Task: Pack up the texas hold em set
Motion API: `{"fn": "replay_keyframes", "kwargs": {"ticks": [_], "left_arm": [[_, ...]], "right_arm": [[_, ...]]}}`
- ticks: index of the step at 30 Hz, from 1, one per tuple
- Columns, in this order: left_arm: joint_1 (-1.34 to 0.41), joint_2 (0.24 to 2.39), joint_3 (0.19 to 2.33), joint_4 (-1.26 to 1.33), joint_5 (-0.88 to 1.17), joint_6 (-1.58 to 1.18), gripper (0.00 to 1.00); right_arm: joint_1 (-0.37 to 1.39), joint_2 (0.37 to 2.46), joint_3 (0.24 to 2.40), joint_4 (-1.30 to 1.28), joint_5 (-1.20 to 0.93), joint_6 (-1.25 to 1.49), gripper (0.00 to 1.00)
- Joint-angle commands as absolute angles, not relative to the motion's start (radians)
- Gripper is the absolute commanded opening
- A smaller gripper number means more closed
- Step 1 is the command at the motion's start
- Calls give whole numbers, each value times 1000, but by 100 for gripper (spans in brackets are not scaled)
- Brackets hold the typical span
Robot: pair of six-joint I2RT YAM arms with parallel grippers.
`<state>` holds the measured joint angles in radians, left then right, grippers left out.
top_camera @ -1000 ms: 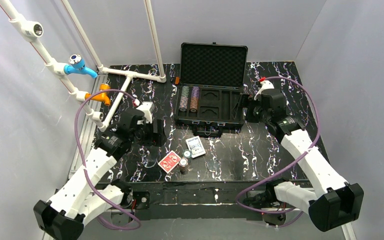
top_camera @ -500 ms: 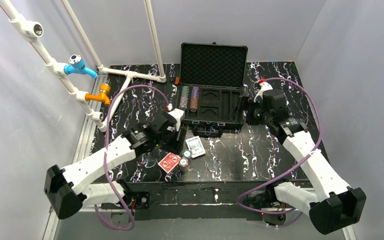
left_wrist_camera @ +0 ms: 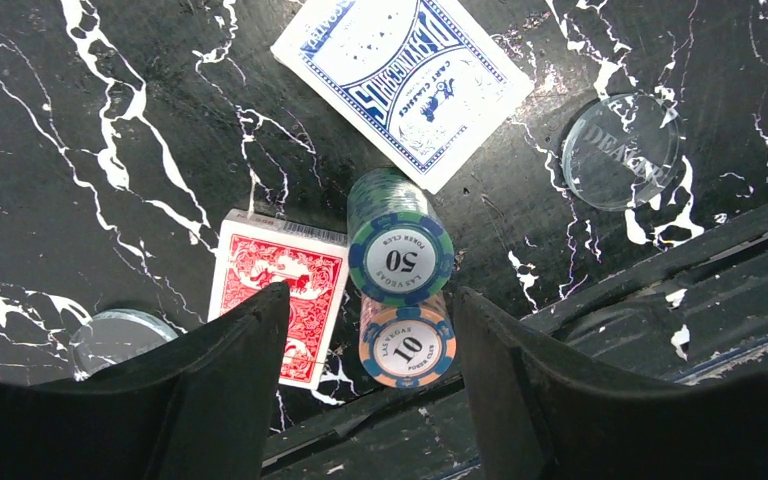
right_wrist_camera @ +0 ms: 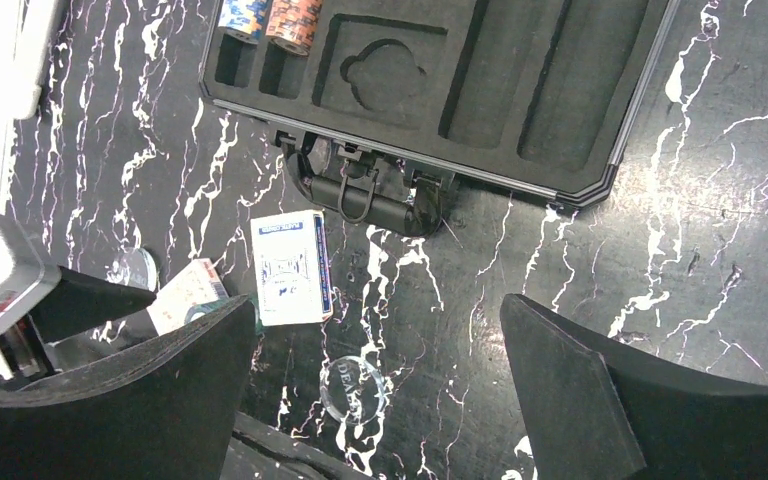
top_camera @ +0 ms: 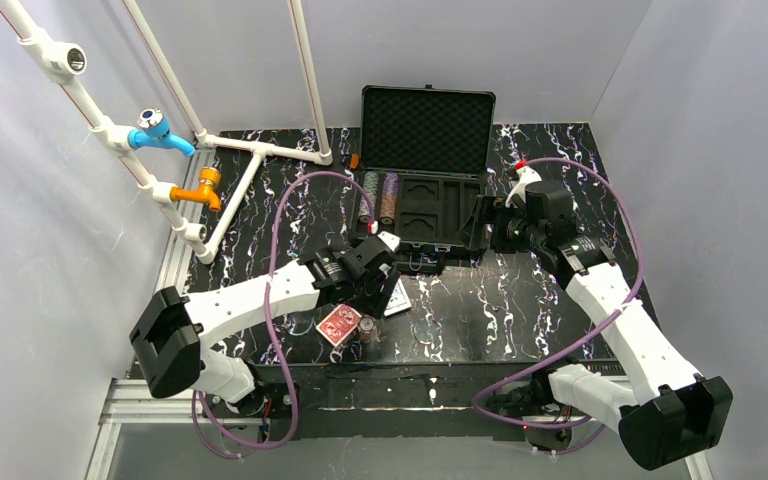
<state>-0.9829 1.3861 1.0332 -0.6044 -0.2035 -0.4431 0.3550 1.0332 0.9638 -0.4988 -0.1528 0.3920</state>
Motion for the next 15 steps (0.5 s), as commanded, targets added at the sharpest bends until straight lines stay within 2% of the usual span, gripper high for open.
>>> {"fn": "replay_keyframes", "kwargs": {"ticks": [1,5,15], "left_arm": [[-1003,1420,1080,-611,-248,-456,58],[-1007,1472,1096,-611,-238,-463,47],[-1017,1523,1102,-614,-242,-498,53]], "right_arm": [[359,1004,954,-498,-168,377,100],[359,990,950,-512,-164,371,100],[365,987,945,-513,-185,368,100]]}}
